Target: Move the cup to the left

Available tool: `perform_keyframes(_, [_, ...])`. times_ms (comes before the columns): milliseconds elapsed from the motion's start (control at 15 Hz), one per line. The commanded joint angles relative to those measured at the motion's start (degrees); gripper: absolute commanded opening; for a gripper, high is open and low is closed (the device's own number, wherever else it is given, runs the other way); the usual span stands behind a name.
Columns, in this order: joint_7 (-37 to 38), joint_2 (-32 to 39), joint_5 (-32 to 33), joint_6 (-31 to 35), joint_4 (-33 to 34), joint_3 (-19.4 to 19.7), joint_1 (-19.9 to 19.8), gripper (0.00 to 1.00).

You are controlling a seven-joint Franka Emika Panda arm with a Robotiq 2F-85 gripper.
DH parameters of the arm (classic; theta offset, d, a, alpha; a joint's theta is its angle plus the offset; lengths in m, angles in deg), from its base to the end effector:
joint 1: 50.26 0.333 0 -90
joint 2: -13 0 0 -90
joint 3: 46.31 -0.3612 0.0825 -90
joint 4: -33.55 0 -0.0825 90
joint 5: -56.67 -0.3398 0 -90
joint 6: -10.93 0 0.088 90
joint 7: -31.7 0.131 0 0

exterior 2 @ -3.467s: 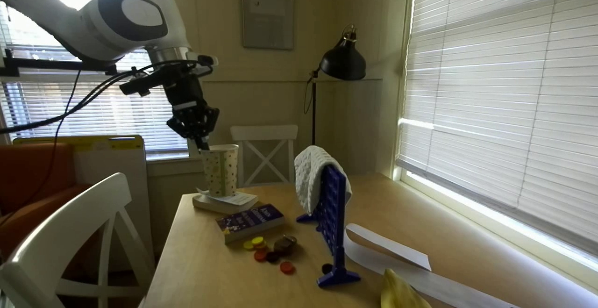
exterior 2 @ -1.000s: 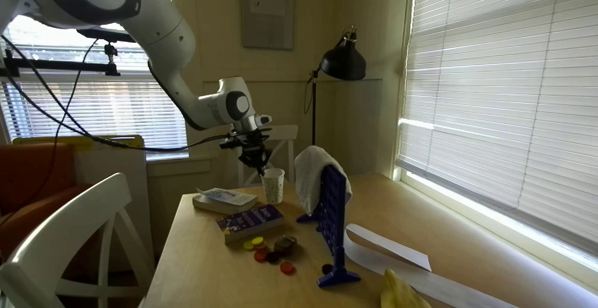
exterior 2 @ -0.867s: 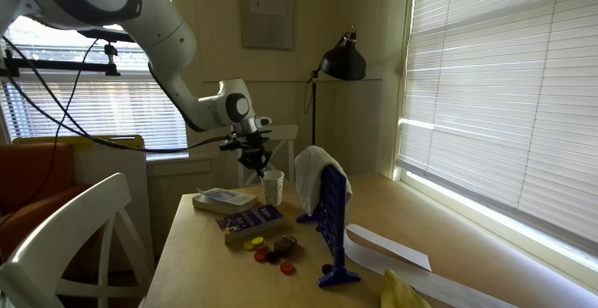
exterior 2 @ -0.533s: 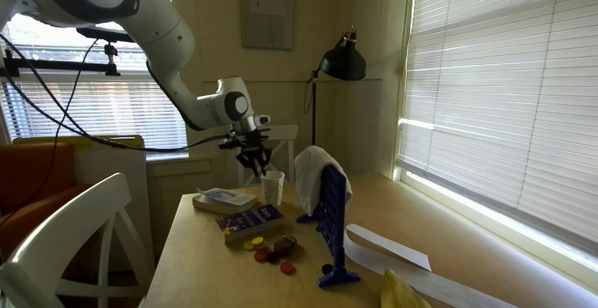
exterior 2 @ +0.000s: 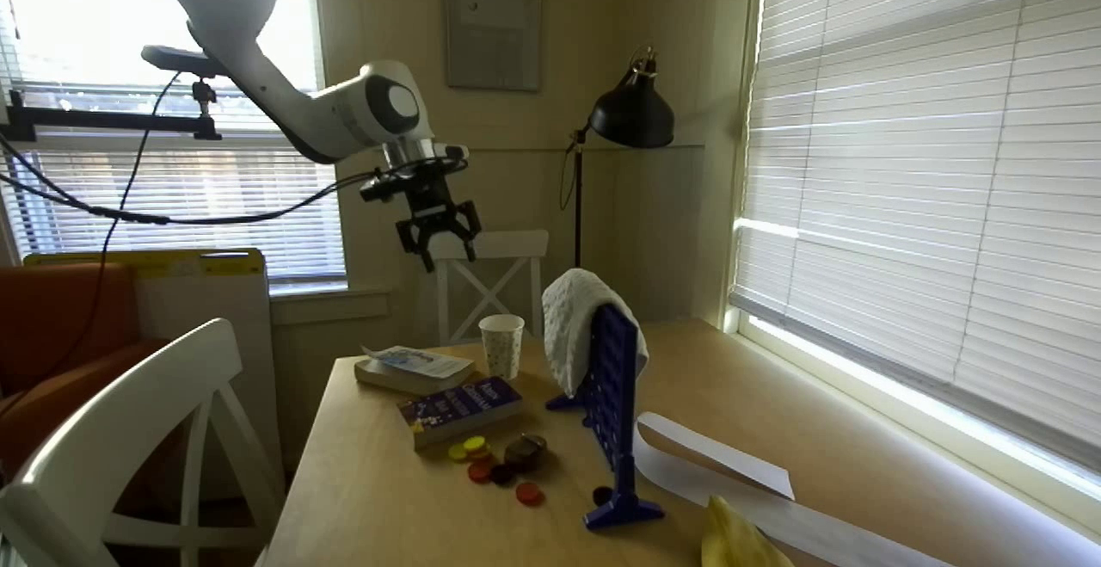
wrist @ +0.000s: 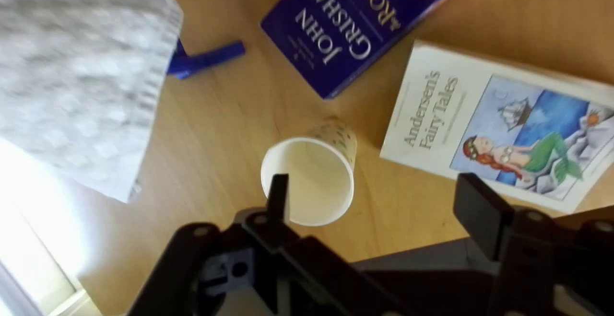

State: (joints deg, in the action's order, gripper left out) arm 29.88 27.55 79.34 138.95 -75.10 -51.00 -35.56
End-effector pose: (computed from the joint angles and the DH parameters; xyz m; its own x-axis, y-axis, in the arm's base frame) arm 0.5741 0.1784 0.4250 0.8218 0.5684 0.0402 0.5316 -0.7902 0.3051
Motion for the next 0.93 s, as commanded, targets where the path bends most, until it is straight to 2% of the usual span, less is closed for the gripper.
perform_keyframes(0, [-3.25,-12.60,-4.73,-11.74,-5.84,-1.93,-2.17,1.00])
perform_keyframes(200, [-9.79,-22.45,-13.48,-11.75,-11.64,-1.09,-5.03,1.00])
perform_keyframes(400, [-15.00,-31.33,-23.04,-9.43,-19.35,2.50,-7.27,1.00])
perform_keyframes(533, [-15.42,-36.96,-27.97,-10.69,-24.40,5.36,-8.51,1.00])
perform_keyframes(600, [-13.70,-30.00,-23.42,-12.15,-17.03,3.12,-7.99,1.00])
perform_keyframes(733, [-14.87,-34.22,-25.75,-12.14,-21.14,5.21,-8.77,1.00])
perform_keyframes(867, [-14.91,-35.96,-26.20,-12.04,-22.82,5.45,-8.76,1.00])
